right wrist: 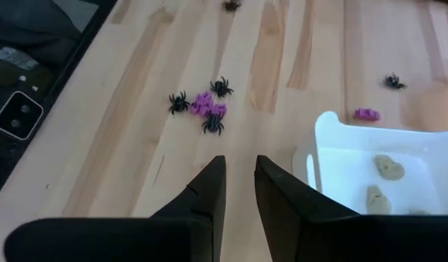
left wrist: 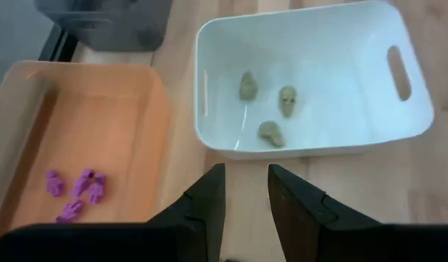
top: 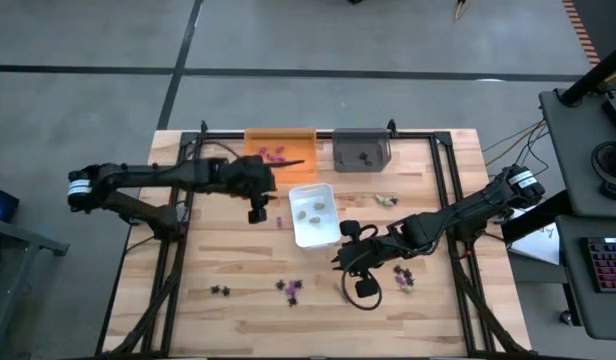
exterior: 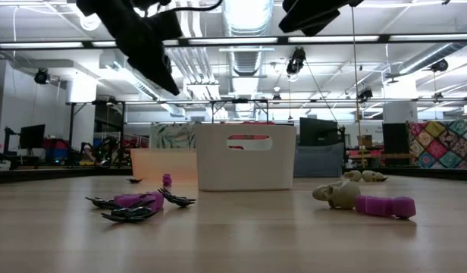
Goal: Sort Halloween decoration
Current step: Put the black spider toy into the black bin
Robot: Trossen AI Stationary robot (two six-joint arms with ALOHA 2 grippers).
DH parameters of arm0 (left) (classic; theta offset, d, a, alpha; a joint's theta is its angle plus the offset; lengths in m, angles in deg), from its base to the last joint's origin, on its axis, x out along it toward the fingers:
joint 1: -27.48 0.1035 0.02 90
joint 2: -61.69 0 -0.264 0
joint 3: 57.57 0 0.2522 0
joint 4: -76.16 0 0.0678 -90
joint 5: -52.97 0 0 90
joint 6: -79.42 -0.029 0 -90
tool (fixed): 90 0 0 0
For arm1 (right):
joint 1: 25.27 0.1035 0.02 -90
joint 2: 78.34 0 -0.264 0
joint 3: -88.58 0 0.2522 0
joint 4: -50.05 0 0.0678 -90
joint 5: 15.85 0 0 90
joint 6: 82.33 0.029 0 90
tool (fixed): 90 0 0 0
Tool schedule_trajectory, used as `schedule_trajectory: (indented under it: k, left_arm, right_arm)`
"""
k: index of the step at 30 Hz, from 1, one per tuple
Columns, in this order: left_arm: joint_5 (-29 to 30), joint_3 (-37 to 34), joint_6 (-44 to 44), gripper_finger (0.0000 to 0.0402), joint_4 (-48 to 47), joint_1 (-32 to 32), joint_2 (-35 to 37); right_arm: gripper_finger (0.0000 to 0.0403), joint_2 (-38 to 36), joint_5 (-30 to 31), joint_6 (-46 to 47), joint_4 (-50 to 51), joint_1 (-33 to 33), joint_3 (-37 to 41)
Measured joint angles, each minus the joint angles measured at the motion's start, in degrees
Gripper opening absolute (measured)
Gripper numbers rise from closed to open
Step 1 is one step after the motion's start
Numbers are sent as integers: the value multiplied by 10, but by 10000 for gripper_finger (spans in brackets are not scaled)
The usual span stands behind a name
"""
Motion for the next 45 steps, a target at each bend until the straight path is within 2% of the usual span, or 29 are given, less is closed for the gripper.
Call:
schedule_trajectory:
  k: [9, 17, 23, 29, 32, 37, 45]
  left_arm:
    - [78, -112, 51, 87, 76, -52, 41]
    - [95, -210, 128, 91, 149, -62, 44]
    - [96, -268, 132, 129, 214, -62, 45]
    - [109, -307, 128, 181, 241, -62, 39]
    - [130, -328, 133, 193, 258, -62, 35]
    - [163, -331, 133, 189, 268, -62, 34]
    - [166, -332, 141, 172, 274, -62, 22]
  right_arm:
    - [63, -78, 4, 3, -59, 0, 74]
    - [63, -191, 97, 61, -146, 0, 172]
    - [63, -241, 135, 69, -189, 0, 218]
    - [63, -234, 135, 74, -199, 0, 222]
    - [63, -225, 135, 68, -198, 0, 222]
    - [63, -215, 135, 68, -197, 0, 222]
    - [63, -211, 135, 69, -200, 0, 222]
